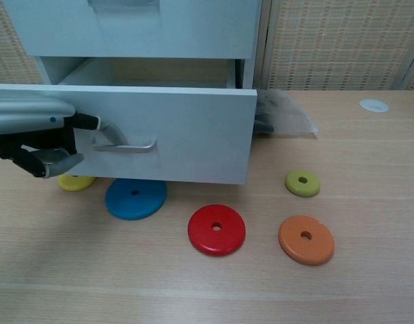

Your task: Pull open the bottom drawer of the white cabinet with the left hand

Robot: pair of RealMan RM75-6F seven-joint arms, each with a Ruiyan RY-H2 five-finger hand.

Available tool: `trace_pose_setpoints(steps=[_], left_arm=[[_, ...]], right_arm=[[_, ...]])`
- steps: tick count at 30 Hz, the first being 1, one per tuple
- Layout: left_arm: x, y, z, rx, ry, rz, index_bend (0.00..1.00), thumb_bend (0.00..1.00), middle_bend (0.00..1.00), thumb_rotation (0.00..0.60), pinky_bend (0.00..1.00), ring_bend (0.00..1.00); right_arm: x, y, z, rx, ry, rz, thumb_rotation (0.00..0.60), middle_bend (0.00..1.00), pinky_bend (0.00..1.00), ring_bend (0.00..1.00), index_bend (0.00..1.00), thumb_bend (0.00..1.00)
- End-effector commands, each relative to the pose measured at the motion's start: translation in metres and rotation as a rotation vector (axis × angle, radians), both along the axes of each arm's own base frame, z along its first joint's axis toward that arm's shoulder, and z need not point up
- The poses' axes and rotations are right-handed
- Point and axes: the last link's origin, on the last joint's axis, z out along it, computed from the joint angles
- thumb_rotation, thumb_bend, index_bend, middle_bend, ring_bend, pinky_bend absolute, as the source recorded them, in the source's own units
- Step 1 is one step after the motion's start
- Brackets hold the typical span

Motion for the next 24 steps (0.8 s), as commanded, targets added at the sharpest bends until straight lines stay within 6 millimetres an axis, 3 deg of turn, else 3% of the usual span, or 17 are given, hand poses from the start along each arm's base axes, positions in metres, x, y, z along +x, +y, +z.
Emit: trace_pose_setpoints(steps=[1,15,24], left_arm=[[0.000,-0.007,0.003,0.000,-0.002,-0.010,0.20,0.60,0.91,0.600,1.00,0.95],[0.000,-0.028,0.011,-0.017,-0.031,-0.015,0.19,0.60,0.90,0.600,1.00,0.93],[-0.010,-0.045,0.035,0.080,-0.135,-0.007,0.20,0.60,0.80,0.600,0.94,0.80]], right_arm=[[0.000,0.000,0.000,0.000,0.000,0.000,0.600,0.26,0.16,0.18,0.16,0.24],[0.000,0.002,0.000,-0.008,-0.002,0.001,0.600,0.26,0.17,0.18,0.16,0.24],[-0.001,0.001,0.000,-0.010,-0.004,0.002,0.600,0.26,0.17,0.18,0.16,0.24]])
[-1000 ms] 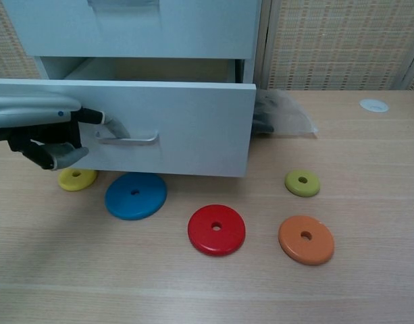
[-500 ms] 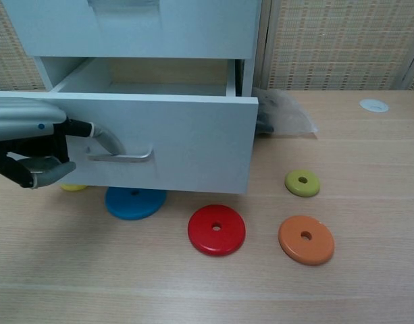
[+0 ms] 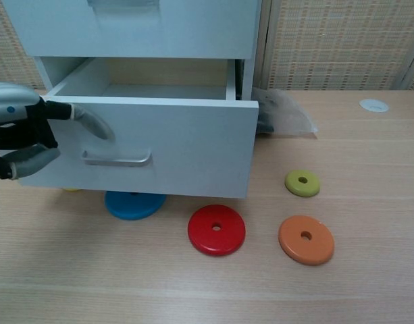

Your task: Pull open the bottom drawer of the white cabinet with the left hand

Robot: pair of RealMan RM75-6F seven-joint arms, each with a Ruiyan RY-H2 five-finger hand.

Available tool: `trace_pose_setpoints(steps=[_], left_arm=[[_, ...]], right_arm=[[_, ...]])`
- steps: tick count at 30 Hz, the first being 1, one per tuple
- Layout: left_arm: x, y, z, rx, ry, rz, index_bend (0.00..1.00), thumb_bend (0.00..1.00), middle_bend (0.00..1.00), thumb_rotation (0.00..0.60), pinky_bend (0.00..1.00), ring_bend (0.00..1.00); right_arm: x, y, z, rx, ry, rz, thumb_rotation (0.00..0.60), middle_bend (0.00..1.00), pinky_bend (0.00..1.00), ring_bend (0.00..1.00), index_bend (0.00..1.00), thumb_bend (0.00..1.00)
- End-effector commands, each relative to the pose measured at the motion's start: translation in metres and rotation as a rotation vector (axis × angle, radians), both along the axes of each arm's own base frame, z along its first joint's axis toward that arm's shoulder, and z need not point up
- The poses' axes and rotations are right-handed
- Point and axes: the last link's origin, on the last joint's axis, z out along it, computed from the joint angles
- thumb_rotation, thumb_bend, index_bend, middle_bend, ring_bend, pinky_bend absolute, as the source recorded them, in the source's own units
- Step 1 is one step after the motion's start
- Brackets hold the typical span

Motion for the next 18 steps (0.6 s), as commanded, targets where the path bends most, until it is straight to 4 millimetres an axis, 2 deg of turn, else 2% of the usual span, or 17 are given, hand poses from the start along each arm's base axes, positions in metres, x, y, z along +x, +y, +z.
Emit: trace_pose_setpoints(steps=[1,7,11,14,18], left_arm=[[-0.009,-0.011,0.013,0.042,-0.037,0.025,0.21,0.60,0.79,0.600,0.94,0.79],[-0.036,-0.024,0.034,0.149,-0.046,0.146,0.27,0.60,0.73,0.600,0.91,0.71],[-0.061,-0.033,0.046,0.227,-0.037,0.266,0.36,0.60,0.70,0.600,0.79,0.67],[-0.081,-0.038,0.053,0.304,-0.021,0.353,0.38,0.59,0.67,0.600,0.75,0.65],[-0.105,-0.045,0.056,0.415,0.009,0.444,0.37,0.59,0.61,0.600,0.62,0.61]], right_arm=[[0.000,0.000,0.000,-0.001,-0.001,0.000,0.600,0.26,0.17,0.18,0.16,0.24],[-0.002,-0.001,0.000,0.000,-0.002,-0.005,0.600,0.26,0.17,0.18,0.16,0.24],[-0.003,-0.001,-0.001,0.006,-0.007,-0.008,0.600,0.26,0.17,0.18,0.16,0.23],[-0.005,-0.002,-0.003,0.018,-0.018,-0.011,0.600,0.26,0.17,0.18,0.16,0.19],[-0.006,-0.002,-0.007,0.039,-0.033,-0.015,0.600,0.26,0.17,0.18,0.16,0.17]])
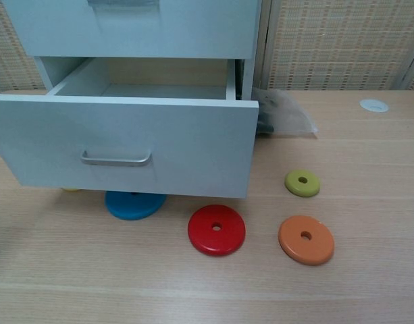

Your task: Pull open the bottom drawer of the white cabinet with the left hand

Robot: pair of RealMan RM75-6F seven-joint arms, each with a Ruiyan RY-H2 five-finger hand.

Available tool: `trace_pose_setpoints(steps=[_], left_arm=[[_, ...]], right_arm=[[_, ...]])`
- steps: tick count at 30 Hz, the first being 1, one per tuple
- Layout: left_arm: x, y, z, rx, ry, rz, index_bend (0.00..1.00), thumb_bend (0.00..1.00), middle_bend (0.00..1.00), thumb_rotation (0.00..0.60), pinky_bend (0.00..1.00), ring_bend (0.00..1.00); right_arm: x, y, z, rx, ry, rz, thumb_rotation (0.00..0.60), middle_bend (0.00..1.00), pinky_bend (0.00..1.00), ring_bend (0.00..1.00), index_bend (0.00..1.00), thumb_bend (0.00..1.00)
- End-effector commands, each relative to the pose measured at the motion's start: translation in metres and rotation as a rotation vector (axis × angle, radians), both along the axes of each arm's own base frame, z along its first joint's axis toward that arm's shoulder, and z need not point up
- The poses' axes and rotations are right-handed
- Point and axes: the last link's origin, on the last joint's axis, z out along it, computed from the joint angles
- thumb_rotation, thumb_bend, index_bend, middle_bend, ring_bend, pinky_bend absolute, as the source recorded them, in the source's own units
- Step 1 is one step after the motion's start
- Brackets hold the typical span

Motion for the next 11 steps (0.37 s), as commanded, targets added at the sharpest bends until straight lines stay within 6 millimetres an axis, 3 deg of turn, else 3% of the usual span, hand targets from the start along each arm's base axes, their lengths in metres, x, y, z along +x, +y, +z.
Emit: trace_pose_setpoints(steps=[1,5,11], left_arm=[[-0.021,-0.005,0.001,0.097,0.046,0.079,0.36,0.58,0.58,0.600,0.59,0.58],[-0.029,-0.007,0.002,0.204,0.064,0.100,0.33,0.49,0.47,0.600,0.50,0.49],[-0.031,-0.009,-0.001,0.255,0.055,0.079,0.32,0.49,0.46,0.600,0.49,0.48]], right_arm=[[0.000,-0.001,-0.003,0.014,-0.015,-0.001,0.600,0.26,0.17,0.18,0.16,0.17],[0.000,-0.002,-0.007,0.034,-0.030,0.001,0.600,0.26,0.17,0.18,0.16,0.17],[0.001,-0.003,-0.010,0.048,-0.036,-0.001,0.600,0.26,0.17,0.18,0.16,0.17]])
